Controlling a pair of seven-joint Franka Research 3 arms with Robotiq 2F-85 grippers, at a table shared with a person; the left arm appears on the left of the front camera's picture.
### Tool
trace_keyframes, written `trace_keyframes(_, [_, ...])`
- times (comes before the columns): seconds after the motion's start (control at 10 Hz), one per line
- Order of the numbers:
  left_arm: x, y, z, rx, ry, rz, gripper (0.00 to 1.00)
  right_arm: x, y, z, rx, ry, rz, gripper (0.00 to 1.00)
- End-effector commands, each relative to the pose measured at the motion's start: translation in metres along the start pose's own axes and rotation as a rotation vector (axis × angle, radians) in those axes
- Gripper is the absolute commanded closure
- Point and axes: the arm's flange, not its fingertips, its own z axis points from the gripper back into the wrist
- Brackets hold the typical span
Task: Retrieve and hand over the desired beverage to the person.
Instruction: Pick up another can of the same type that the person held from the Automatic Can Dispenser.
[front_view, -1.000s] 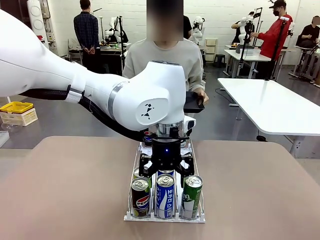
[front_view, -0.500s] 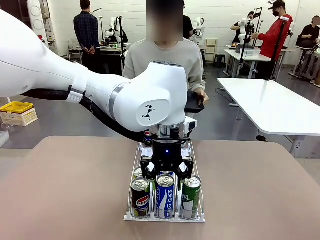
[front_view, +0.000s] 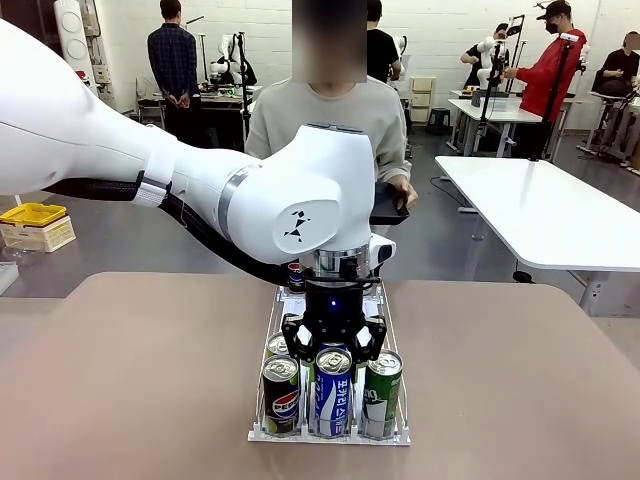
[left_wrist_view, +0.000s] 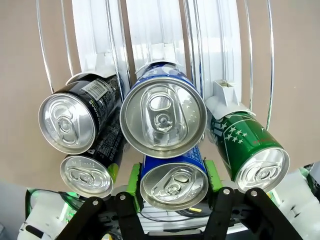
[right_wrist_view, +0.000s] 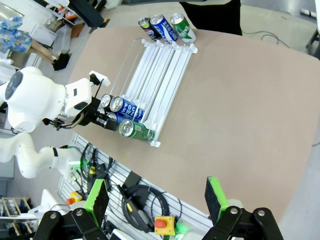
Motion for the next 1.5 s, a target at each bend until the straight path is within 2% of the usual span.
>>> trace_keyframes(0.0, [-0.001, 0.001, -0.001, 0.005, -0.001, -0.033, 1.00, 0.001, 0.001, -0.001, 0.017, -0.002, -0.001, 0.00])
trace_keyframes(0.1, [-0.005, 0.001, 0.005, 0.028, -0.006, -0.046, 1.00, 0.001, 0.001, -0.001, 0.017, -0.002, -0.001, 0.00])
trace_keyframes(0.2, [-0.014, 0.000, 0.022, 0.033, 0.011, -0.037, 0.55, 0.001, 0.001, -0.001, 0.017, -0.002, -0.001, 0.00])
trace_keyframes(0.4, [-0.041, -0.001, 0.076, 0.028, -0.023, -0.035, 0.55, 0.001, 0.001, -0.001, 0.017, -0.002, -0.001, 0.00])
trace_keyframes(0.6, [-0.068, 0.003, 0.142, -0.045, -0.107, 0.013, 0.55, 0.001, 0.001, -0.001, 0.017, -0.002, -0.001, 0.00])
trace_keyframes(0.8, [-0.073, 0.004, 0.192, -0.082, -0.154, 0.080, 0.55, 0.001, 0.001, -0.001, 0.017, -0.002, -0.001, 0.00])
trace_keyframes(1.0, [-0.066, 0.000, 0.238, -0.027, -0.200, 0.116, 0.55, 0.001, 0.001, -0.001, 0.017, -0.002, -0.001, 0.00])
trace_keyframes(1.2, [-0.038, 0.008, 0.274, 0.026, -0.164, 0.139, 0.55, 0.001, 0.001, -0.001, 0.017, -0.002, -0.001, 0.00])
trace_keyframes(1.4, [-0.013, 0.024, 0.296, 0.025, -0.182, 0.124, 0.55, 0.001, 0.001, -0.001, 0.017, -0.002, -0.001, 0.00])
